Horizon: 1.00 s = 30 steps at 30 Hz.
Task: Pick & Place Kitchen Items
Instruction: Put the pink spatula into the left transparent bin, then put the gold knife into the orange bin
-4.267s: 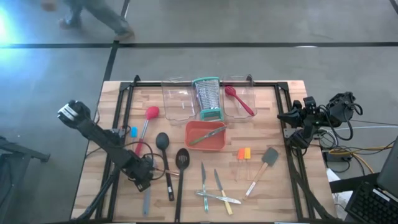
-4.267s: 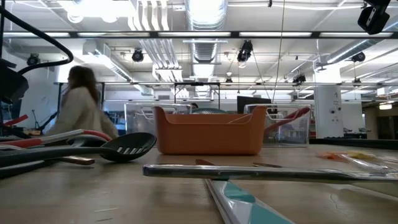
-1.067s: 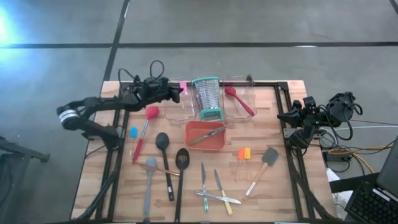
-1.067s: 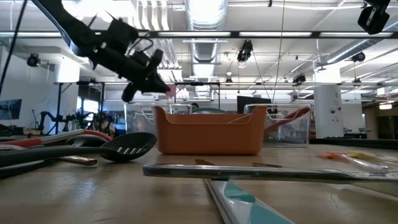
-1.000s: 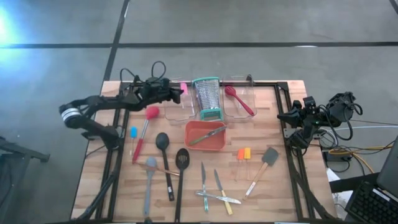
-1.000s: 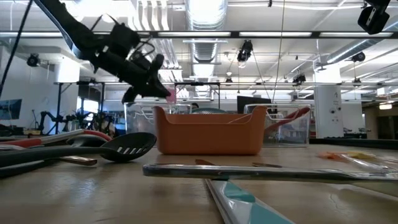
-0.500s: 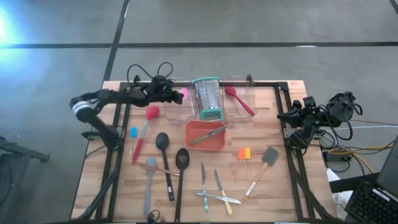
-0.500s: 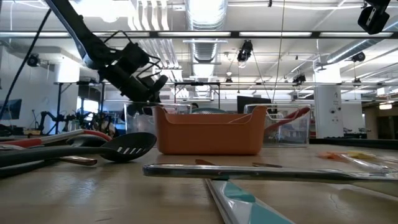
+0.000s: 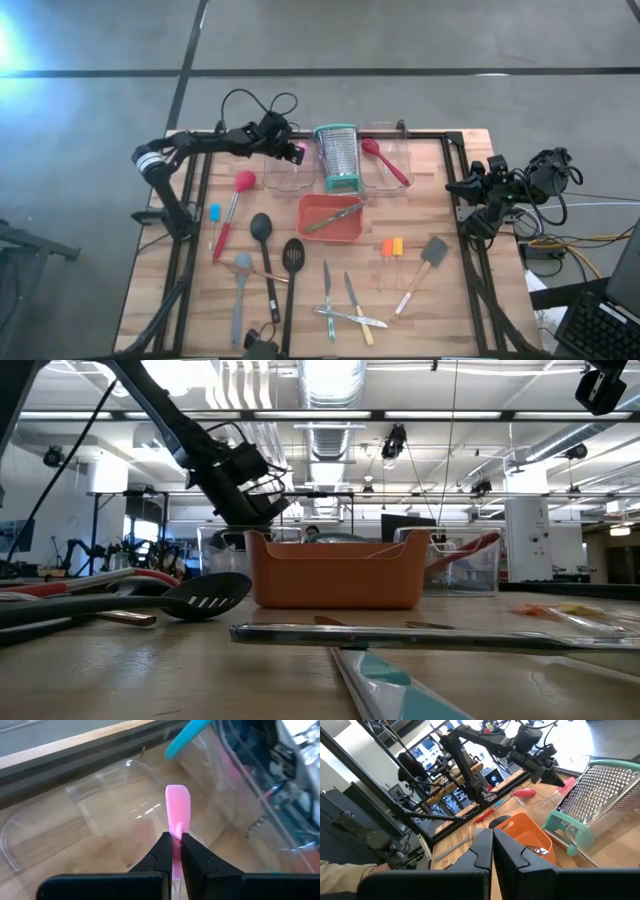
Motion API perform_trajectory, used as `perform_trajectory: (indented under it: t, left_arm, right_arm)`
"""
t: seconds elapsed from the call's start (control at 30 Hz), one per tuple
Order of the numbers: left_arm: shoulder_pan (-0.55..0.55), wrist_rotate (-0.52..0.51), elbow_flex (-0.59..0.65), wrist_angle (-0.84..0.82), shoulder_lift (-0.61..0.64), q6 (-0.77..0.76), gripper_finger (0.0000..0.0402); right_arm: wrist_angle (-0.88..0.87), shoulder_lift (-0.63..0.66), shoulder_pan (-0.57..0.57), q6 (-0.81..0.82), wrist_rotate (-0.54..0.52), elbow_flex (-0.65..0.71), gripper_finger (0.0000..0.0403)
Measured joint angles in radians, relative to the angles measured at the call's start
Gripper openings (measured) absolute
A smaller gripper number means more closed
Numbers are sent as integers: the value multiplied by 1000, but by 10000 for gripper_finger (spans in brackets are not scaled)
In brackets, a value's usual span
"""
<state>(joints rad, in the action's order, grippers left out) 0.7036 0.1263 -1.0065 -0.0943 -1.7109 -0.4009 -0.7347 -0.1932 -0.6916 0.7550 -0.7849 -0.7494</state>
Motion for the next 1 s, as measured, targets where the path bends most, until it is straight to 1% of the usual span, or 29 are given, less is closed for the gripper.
perform_trajectory:
  t: [0.07,0.17,0.3,0.43,0.6,0.8,1.0]
  left_arm:
    - [0,-14,-6,-2,-8,-2,26]
    - [0,-40,-6,-7,-11,-2,49]
    - [2,-39,-6,-11,-5,18,80]
    - [2,-38,-7,-10,-4,31,98]
    - [3,-33,-7,-11,18,30,106]
    - [10,-28,-30,-11,111,34,103]
    - [10,112,-45,-17,234,34,105]
  right_arm:
    - [0,0,0,0,0,0,9]
    - [0,0,0,0,0,0,9]
    - [0,0,0,0,0,0,9]
    - [0,0,0,0,0,0,9]
    - [0,0,0,0,0,0,9]
    - [0,0,0,0,0,0,9]
    - [0,0,0,0,0,0,9]
